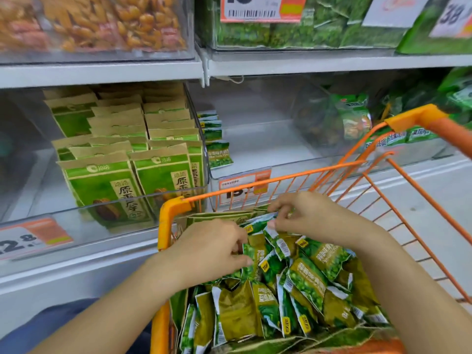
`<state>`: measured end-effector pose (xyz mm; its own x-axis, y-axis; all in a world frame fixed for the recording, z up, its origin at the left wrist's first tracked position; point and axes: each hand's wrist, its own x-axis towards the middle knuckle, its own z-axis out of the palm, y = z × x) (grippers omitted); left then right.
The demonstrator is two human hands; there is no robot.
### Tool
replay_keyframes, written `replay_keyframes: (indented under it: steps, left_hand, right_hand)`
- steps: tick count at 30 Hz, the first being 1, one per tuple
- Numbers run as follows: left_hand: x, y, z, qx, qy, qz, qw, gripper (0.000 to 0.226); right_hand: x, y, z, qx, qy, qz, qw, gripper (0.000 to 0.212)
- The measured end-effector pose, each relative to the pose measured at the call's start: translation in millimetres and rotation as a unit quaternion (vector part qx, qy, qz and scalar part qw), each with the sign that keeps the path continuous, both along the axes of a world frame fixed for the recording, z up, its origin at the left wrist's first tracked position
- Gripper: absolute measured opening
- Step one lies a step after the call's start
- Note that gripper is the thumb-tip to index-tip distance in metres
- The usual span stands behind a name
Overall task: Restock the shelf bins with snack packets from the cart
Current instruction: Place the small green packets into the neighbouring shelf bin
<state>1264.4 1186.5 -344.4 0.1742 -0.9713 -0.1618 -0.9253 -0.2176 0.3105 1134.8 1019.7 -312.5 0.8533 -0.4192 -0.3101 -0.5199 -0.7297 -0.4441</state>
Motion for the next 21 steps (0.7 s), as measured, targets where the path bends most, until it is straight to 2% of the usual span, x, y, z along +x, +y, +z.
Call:
replay_keyframes:
  steps: [2, 4, 7, 9, 11, 13, 15, 17, 19, 20, 21]
  left_hand:
    - [2.2, 0.1, -1.1, -0.061, 0.064, 0.015, 0.996, 0.015]
    - [8.3, -1.0, 3.5, -0.13, 0.167, 0.068, 0.975, 0.021]
    - [18.0, -2.8, 11.5, -0.22, 0.352, 0.157, 0.896, 0.022]
    - [18.7, -3.7, 16.4, -0.265, 0.438, 0.226, 0.829, 0.021]
    - [14.5, -5.3, 19.2, -0.3, 0.48, 0.288, 0.773, 0.019]
    - [7.1, -5.1, 25.0, -0.329, 0.502, 0.315, 0.735, 0.014]
    - [-0.5, -4.7, 30.2, -0.351, 0.528, 0.315, 0.707, 0.011]
    - [-5.2, -2.5, 34.6, -0.355, 0.52, 0.298, 0.717, 0.011]
    - [-2.8, 1.1, 39.0, -0.362, 0.466, 0.281, 0.757, 0.014]
    - [1.2, 4.5, 41.6, -0.379, 0.406, 0.27, 0.786, 0.016]
    - [8.6, 8.0, 42.6, -0.408, 0.306, 0.251, 0.823, 0.018]
  right_hand:
    - [2.3, 3.3, 4.1, 0.048, -0.089, -0.03, 0.994, 0.034]
    - [4.7, 12.6, 9.7, 0.14, -0.163, -0.037, 0.976, 0.035]
    - [7.5, 22.9, 13.3, 0.243, -0.206, -0.061, 0.946, 0.029]
    - [7.9, 23.1, 13.3, 0.298, -0.213, -0.103, 0.925, 0.04]
    - [6.4, 21.6, 16.6, 0.347, -0.218, -0.128, 0.903, 0.041]
    - [3.8, 23.1, 20.0, 0.375, -0.227, -0.113, 0.891, 0.029]
    - [6.1, 29.3, 21.7, 0.391, -0.235, -0.09, 0.885, 0.028]
    - [12.7, 36.3, 17.9, 0.382, -0.272, -0.104, 0.877, 0.024]
    - [22.5, 35.5, 19.8, 0.354, -0.331, -0.148, 0.862, 0.014]
    - [27.3, 31.4, 23.9, 0.338, -0.361, -0.17, 0.852, 0.012]
    - [33.6, 23.2, 29.5, 0.314, -0.385, -0.186, 0.848, 0.01]
